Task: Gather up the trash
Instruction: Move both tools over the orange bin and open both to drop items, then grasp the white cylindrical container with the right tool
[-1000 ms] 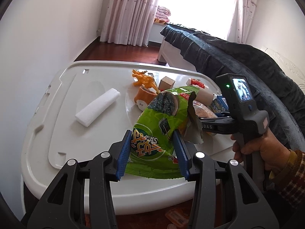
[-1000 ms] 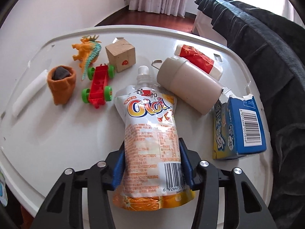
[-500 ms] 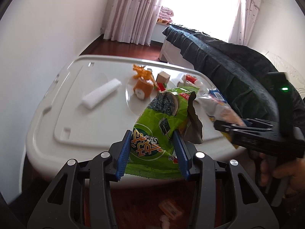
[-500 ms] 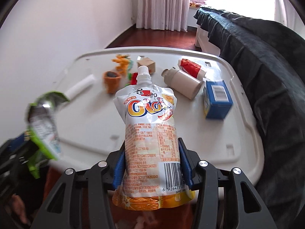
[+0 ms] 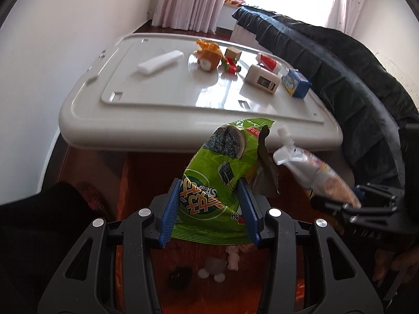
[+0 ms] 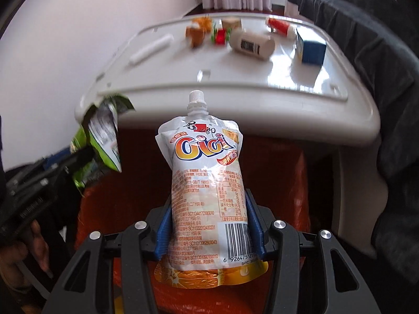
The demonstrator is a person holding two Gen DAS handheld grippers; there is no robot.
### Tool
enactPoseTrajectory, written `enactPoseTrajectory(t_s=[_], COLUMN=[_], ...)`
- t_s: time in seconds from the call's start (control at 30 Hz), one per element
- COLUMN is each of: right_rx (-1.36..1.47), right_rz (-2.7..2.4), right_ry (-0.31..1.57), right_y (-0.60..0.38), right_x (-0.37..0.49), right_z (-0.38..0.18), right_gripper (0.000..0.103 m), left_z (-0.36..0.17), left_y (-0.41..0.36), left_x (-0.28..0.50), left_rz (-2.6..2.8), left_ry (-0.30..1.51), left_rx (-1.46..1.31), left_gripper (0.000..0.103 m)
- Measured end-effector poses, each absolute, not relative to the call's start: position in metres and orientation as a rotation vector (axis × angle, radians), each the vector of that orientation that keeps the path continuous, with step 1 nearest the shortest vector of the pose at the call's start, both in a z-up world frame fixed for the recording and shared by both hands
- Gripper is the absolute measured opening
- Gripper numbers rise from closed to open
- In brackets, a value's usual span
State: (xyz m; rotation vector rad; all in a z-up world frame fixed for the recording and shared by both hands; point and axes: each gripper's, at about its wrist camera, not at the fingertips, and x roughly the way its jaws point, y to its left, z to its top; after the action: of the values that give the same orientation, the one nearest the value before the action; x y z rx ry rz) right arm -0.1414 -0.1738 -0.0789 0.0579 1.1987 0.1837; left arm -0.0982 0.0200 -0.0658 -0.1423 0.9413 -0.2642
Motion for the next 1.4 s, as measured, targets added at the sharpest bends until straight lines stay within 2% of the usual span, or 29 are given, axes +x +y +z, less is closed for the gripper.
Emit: enactPoseTrajectory(t_s=[0.23,0.27,0.3,0.4,0.43,0.47,0.7,0.97,1.13,1.4], right_rx=[0.014,0.007,0.001,-0.020,-0.021,-0.017,0.029,-0.044,-0.128,-0.223], right_rz=[0.190,0.180,0.177,0.135,0.125,0.121,0.090,0.103,0.124,0.109], right_ry=[1.251,1.252,1.255,1.225,1.215,1.206,1.137,1.041,0.959,0.957], right_y=[-0.166,-0.166,-0.165,-0.169,-0.170,-0.172,-0.186,-0.190,-0.194,-0.200], right_x=[-0.158,-0.159,-0.160,-0.161,-0.161,-0.161,-0.154,-0.120,-0.064,0.045], right_z=[-0.094,-0.094,-0.094,-0.090,-0.088,-0.086,-0.072,-0.041,-0.019,-0.032], right_gripper=[0.051,0.053,0.061,0.081,0.083,0.083,0.087,0.087,0.087,0.087], left_z=[-0.071,-0.073,-0.074,-0.077,-0.076,-0.076,-0.058,-0.033,-0.015,-0.001], left_y=[0.014,0.014,0.015,0.019,0.022,0.025,0.045,0.048,0.038,0.026], left_x=[-0.106,-0.107,-0.107,-0.108,-0.107,-0.106,-0.102,-0.087,-0.066,-0.028], left_rz=[-0.272,-0.272,-0.270,-0.246,-0.208,-0.192,-0.140,-0.134,-0.136,-0.145], left_ry=[0.971,0.979,0.992,1.015,1.016,1.012,0.926,0.835,0.785,0.731], left_rx=[-0.125,-0.126,-0.138,-0.177,-0.188,-0.197,-0.259,-0.202,-0.154,-0.132], left_gripper=[0.044,0.044,0.045,0.067,0.074,0.079,0.088,0.089,0.089,0.090])
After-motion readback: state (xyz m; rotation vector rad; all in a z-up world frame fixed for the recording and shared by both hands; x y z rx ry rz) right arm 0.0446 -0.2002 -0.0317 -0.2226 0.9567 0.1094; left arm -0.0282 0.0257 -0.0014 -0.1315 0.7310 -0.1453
